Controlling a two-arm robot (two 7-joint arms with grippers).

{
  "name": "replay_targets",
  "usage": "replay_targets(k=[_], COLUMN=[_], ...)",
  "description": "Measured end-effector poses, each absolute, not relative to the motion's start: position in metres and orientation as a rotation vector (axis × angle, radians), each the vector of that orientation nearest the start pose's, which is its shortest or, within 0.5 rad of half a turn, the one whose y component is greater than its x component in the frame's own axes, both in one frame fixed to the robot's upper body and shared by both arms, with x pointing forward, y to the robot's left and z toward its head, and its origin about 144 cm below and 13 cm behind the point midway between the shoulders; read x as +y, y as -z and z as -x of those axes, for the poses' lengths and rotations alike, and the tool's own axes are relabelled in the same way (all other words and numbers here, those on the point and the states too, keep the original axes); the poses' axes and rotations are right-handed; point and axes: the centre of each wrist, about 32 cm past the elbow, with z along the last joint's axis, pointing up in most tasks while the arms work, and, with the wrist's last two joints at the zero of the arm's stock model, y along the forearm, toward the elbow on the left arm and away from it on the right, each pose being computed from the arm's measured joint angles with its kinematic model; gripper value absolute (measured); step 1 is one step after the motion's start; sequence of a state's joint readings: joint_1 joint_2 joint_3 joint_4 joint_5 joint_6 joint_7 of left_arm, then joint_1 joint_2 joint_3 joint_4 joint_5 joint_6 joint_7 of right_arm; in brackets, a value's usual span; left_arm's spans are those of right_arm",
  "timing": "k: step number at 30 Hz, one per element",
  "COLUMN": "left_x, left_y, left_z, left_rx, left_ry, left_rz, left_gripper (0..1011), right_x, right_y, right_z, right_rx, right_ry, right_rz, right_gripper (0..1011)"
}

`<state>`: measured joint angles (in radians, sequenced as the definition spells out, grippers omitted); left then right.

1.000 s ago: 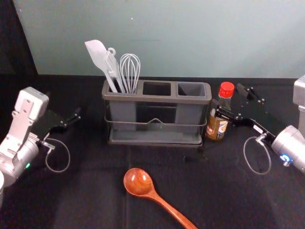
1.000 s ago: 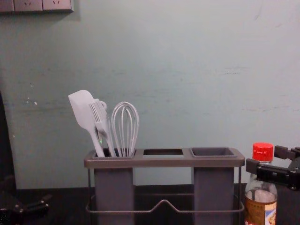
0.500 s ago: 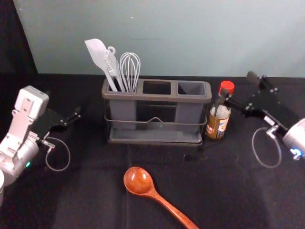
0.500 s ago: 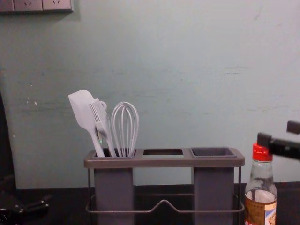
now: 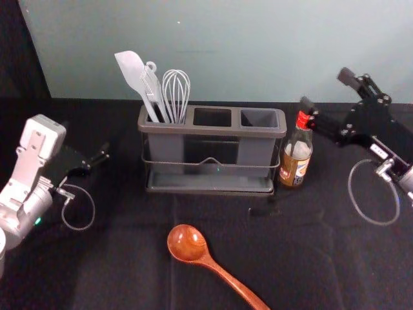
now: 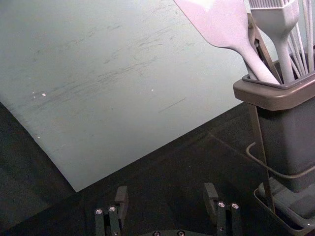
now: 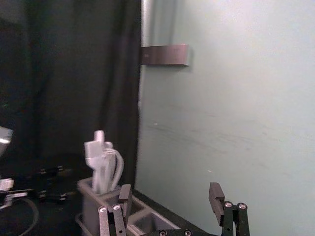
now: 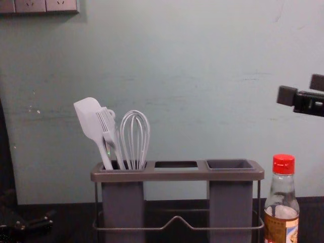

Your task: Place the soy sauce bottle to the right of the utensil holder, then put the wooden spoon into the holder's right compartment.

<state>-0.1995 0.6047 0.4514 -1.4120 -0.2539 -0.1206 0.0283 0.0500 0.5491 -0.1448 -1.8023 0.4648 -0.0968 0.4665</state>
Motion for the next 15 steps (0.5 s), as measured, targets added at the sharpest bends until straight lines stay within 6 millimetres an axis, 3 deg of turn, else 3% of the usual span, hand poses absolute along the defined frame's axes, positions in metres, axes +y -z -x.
replay_targets(k=[15], left_x=[0.310], left_y=[-1.140], left_z=[-0.489], left_rx=[-0.285], left_ry=[-1.248], left_rz=[-0.304], left_gripper=[1005], right_x=[-0.254], right_y=[-1.255], right_z=[-0.436], right_rx=[-0.295], right_ry=[0.624], right_rz=[0.079], right_gripper=[1002])
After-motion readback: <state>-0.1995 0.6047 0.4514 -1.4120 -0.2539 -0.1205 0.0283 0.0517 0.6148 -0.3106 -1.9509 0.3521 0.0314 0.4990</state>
